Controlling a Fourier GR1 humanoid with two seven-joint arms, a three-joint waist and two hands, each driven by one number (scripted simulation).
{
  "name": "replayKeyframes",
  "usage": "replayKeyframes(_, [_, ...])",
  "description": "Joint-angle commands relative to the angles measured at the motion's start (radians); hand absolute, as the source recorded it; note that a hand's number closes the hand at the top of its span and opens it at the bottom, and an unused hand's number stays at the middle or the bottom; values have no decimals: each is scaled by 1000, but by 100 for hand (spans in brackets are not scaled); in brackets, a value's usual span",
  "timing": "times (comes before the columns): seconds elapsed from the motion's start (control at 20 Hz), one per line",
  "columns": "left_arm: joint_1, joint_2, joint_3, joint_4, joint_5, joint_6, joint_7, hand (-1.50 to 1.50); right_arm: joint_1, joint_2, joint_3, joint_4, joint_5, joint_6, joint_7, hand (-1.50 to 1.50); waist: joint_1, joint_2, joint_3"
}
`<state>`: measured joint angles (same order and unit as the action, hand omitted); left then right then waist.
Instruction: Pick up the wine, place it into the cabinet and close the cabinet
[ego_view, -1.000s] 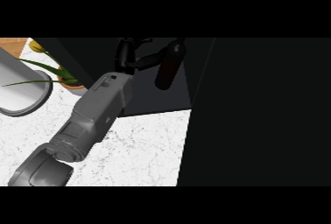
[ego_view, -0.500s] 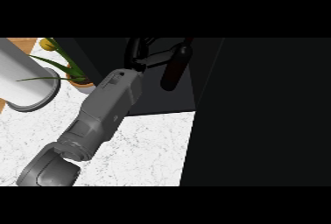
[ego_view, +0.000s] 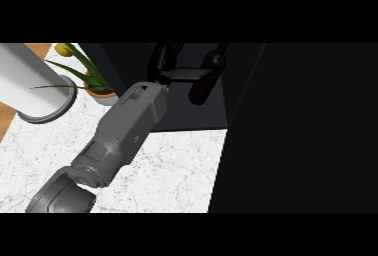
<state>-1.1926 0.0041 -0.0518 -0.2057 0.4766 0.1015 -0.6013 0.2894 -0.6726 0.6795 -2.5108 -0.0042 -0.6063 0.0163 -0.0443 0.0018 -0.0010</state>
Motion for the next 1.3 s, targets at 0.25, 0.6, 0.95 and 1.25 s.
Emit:
replayKeyframes(0.25, [106,-4,-50,-145,58,-85,25,-150,84,-43,-11,-217,-30,-26,79,-150,17,-17,1])
replayKeyframes(0.6, [311,-4,-185,-327,116,-119,41,-150,75,-64,-30,-227,-31,-35,109,-150,37,-20,0])
replayKeyframes(0.95, [511,-4,-303,-596,155,-44,118,-150,79,-57,-22,-196,-30,-46,81,-150,63,-29,1])
replayKeyframes(1.25, [723,28,-344,-800,117,-53,135,-150,100,-72,0,-219,-14,-66,87,-150,61,-21,0])
